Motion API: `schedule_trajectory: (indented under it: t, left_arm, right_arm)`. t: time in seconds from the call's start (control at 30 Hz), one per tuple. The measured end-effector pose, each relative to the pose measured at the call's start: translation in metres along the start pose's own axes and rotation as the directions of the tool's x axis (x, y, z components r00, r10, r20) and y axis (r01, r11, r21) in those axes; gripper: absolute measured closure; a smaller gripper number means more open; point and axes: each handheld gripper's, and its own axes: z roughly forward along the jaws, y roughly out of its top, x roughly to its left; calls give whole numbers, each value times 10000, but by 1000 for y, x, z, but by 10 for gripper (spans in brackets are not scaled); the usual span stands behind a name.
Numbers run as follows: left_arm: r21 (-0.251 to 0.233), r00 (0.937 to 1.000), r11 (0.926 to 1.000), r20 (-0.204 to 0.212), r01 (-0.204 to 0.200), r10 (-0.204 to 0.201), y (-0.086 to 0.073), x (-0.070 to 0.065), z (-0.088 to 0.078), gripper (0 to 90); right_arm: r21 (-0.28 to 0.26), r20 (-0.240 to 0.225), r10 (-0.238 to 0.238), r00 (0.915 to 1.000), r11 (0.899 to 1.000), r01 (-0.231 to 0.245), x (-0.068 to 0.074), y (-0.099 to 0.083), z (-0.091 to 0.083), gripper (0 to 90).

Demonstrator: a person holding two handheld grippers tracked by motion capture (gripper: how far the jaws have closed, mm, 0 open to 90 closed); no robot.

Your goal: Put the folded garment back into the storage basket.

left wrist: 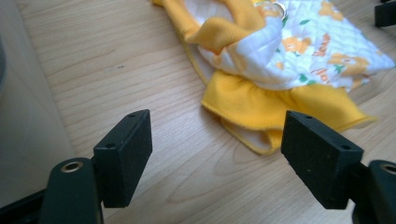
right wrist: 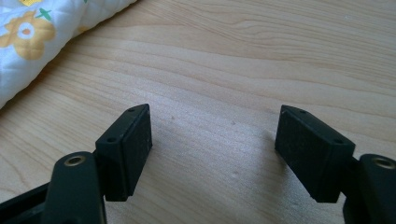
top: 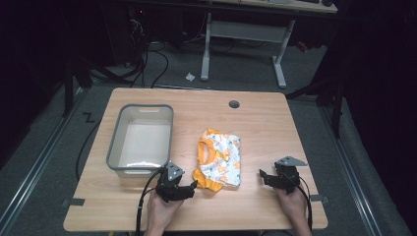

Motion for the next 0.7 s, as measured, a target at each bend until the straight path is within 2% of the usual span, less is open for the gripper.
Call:
schedule_trajectory:
  t: [0.1, 0.3, 0.47, 0.7]
  left_arm:
    - [-56, 9999, 10000, 113, 27, -26, 3, -2, -1, 247]
    - [-186, 9998, 9997, 163, -145, 148, 20, -10, 0, 236]
    - [-198, 9996, 9998, 263, -76, 81, 30, -14, 2, 230]
    - [44, 9997, 9998, 172, -173, 172, 45, -17, 14, 217]
  right_arm:
    - [0, 1, 0, 10000, 10000, 0, 0, 0, 0, 276]
    - [-2, -1, -4, 10000, 10000, 4, 0, 0, 0, 275]
    - [-1, -1, -4, 10000, 10000, 4, 0, 0, 0, 275]
    - [0, -5, -5, 10000, 10000, 5, 0, 0, 0, 275]
